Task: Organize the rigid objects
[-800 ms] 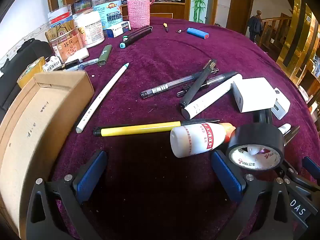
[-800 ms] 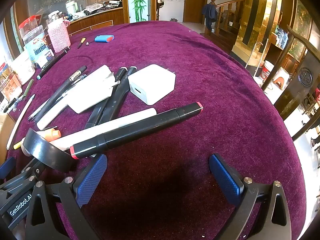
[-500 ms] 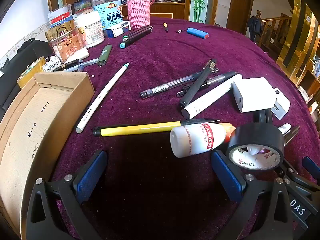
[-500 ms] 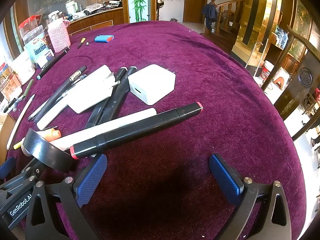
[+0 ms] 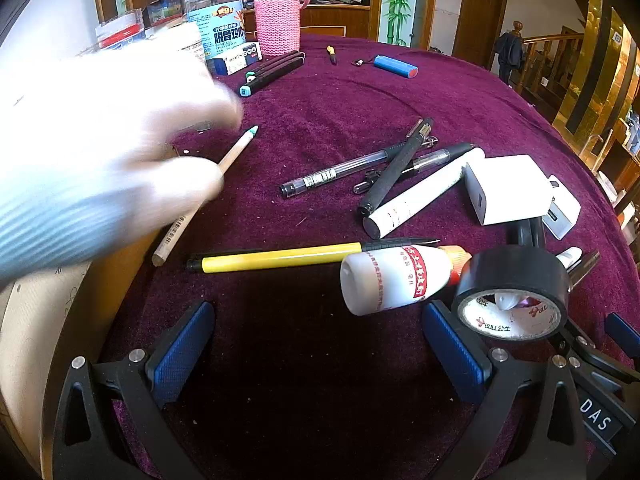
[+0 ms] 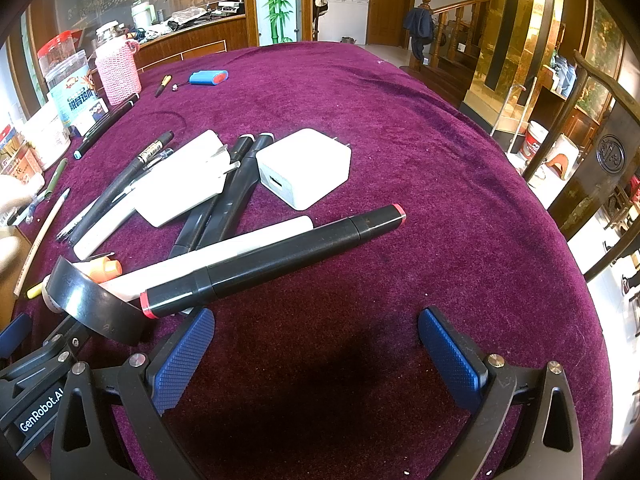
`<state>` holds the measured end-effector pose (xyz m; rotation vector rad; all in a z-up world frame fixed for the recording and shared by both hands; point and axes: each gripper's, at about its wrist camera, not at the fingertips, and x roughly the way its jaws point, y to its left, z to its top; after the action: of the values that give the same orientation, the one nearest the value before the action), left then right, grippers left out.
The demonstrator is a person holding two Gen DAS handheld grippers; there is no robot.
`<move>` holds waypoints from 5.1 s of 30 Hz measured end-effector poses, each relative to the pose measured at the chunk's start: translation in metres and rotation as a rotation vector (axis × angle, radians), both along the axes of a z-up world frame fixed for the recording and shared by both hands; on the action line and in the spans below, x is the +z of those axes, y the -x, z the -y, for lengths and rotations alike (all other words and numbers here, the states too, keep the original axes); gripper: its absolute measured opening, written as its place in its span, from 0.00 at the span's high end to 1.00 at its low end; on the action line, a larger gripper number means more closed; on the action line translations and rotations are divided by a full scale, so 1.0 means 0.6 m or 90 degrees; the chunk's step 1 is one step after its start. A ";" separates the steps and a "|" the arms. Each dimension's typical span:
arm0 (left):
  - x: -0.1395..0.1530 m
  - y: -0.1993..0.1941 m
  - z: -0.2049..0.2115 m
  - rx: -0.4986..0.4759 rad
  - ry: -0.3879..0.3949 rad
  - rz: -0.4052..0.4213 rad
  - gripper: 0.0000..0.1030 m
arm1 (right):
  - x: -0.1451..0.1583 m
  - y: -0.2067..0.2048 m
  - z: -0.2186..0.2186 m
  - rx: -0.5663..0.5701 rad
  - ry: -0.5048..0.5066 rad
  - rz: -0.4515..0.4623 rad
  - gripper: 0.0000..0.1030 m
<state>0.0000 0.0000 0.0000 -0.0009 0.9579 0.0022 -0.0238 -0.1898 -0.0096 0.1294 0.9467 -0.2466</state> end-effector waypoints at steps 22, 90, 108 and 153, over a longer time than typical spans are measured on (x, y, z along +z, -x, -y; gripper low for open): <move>0.000 0.000 0.000 0.000 0.000 0.000 0.00 | 0.001 -0.001 -0.001 0.000 0.000 0.000 0.01; 0.005 0.030 -0.002 -0.052 -0.004 -0.036 0.00 | 0.001 -0.020 -0.002 0.054 -0.009 -0.042 0.01; 0.004 0.028 -0.001 -0.044 -0.001 -0.035 0.00 | 0.113 0.045 0.081 -0.090 -0.012 0.225 0.01; 0.075 0.013 0.127 -0.611 -0.174 0.039 0.24 | 0.043 0.016 0.110 -0.058 -0.107 0.163 0.13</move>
<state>-0.0080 -0.0761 0.0452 0.7056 0.8141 -0.7459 -0.0332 -0.2560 0.0164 0.3514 0.7059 -0.2276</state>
